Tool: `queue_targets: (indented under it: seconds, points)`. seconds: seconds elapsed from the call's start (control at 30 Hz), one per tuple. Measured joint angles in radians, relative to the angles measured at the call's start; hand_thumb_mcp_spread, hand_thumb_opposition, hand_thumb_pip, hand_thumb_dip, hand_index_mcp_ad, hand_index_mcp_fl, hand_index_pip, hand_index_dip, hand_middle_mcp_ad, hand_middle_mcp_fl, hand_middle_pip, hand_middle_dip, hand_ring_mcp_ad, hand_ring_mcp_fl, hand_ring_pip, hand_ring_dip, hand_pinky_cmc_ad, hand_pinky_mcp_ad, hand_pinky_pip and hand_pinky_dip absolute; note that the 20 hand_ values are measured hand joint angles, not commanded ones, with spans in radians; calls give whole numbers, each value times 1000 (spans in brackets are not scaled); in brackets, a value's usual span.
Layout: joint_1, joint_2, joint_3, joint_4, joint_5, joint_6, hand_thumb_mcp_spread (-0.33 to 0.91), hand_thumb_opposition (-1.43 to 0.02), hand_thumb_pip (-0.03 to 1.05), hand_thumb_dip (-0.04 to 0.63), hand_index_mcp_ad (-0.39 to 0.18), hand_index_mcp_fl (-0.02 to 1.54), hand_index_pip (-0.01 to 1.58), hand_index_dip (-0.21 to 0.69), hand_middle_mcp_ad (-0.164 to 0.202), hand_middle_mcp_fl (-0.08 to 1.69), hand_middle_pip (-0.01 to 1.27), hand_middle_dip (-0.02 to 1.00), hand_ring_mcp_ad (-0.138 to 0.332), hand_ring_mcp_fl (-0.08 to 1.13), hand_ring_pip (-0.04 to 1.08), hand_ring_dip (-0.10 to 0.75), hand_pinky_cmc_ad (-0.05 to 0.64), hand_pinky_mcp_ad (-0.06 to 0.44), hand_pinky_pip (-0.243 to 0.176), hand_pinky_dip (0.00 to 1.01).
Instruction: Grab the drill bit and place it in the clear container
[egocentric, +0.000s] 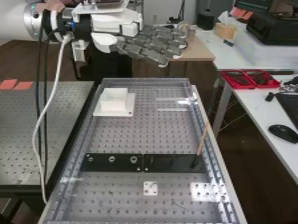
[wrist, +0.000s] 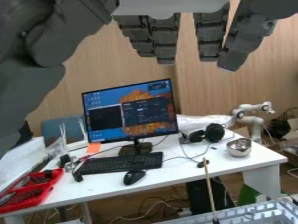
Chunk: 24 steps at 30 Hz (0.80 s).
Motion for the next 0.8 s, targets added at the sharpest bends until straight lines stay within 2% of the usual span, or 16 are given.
queue_targets:
  seconds: [0.4, 0.6, 0.7, 0.8]
  points:
    - [3, -16, -39, 58, 49, 26, 168, -728, 248, 12, 113, 24, 84, 63, 120, 12, 154, -10, 283, 23, 99, -44, 312, 244, -91, 227]
    - [2, -34, -57, 76, 86, 52, 185, -728, 248, 12, 112, 21, 84, 63, 120, 10, 159, 0, 286, 19, 98, -45, 312, 244, -91, 227]
    - [1, -45, -70, 95, 79, 68, 192, -728, 302, 14, 112, 21, 84, 63, 117, 10, 155, 0, 286, 23, 105, -37, 316, 244, -91, 229]
    - [-1, -57, -83, 114, 89, 87, 216, -728, 302, 12, 112, 21, 84, 63, 117, 10, 159, 14, 283, 23, 103, -28, 316, 244, -91, 229]
